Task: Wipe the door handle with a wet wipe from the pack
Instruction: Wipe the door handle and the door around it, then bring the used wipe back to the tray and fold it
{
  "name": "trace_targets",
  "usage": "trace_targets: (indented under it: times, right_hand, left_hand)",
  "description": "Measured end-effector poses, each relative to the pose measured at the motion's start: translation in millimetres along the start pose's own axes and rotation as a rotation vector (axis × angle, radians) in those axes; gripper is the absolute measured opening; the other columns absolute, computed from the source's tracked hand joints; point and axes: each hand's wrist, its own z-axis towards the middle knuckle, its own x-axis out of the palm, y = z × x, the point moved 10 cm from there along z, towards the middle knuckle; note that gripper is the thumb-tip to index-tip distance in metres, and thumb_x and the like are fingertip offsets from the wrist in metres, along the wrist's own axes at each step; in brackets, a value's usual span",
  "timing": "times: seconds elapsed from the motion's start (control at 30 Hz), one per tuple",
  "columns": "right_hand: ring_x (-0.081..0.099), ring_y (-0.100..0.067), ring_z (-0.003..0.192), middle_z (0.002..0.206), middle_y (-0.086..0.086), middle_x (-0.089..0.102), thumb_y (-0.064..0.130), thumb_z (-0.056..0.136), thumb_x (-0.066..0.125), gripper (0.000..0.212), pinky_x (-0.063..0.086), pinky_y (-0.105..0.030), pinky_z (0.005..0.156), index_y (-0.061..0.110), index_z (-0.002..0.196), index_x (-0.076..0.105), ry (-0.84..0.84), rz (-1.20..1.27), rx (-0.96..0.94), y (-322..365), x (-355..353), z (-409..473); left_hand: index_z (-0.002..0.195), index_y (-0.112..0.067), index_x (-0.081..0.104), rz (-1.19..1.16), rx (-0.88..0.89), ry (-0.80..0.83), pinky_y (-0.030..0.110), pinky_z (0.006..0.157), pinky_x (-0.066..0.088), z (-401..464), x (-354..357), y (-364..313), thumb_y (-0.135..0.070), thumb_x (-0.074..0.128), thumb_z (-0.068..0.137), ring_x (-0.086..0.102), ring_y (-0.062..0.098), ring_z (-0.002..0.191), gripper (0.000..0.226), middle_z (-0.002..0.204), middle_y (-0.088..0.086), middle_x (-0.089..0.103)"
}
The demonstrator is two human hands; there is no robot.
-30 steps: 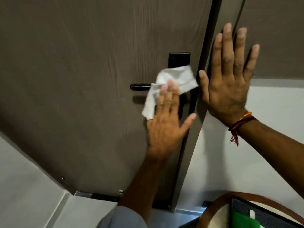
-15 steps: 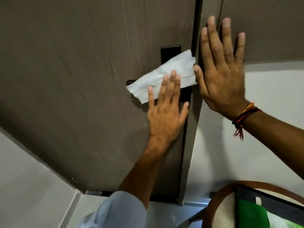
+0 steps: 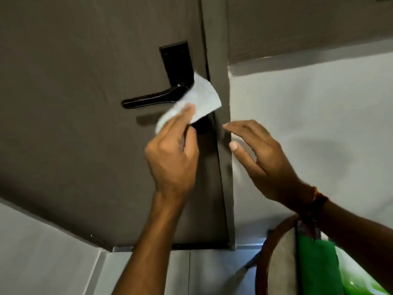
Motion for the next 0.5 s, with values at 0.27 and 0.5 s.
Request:
trace_targets:
  times: [0.27,0.5]
  right_hand:
    - [0.069,-0.036,0.122,0.131,-0.017,0.073,0.027,0.087,0.081,0.049,0.056,-0.053,0.105,0.009,0.131,0.069,0.252,1.125,0.931,-117,34,-180]
    - [0.076,-0.029,0.097,0.116,-0.018,0.078,0.008,0.088,0.073,0.036,0.066,-0.038,0.077,0.004,0.124,0.072,-0.107,1.082,1.219,-185,3,-307]
  left_hand:
    - [0.103,-0.013,0.081,-0.832,-1.316,0.671,0.055,0.094,0.058,-225,141,-2,0.0,0.057,0.099,0.074,0.04,0.099,0.028,0.107,0.022,0.08]
    - [0.122,-0.008,0.074,-0.775,-1.373,1.067,0.043,0.086,0.066,-334,182,-39,0.002,0.07,0.092,0.077,0.035,0.108,0.032,0.117,0.016,0.08]
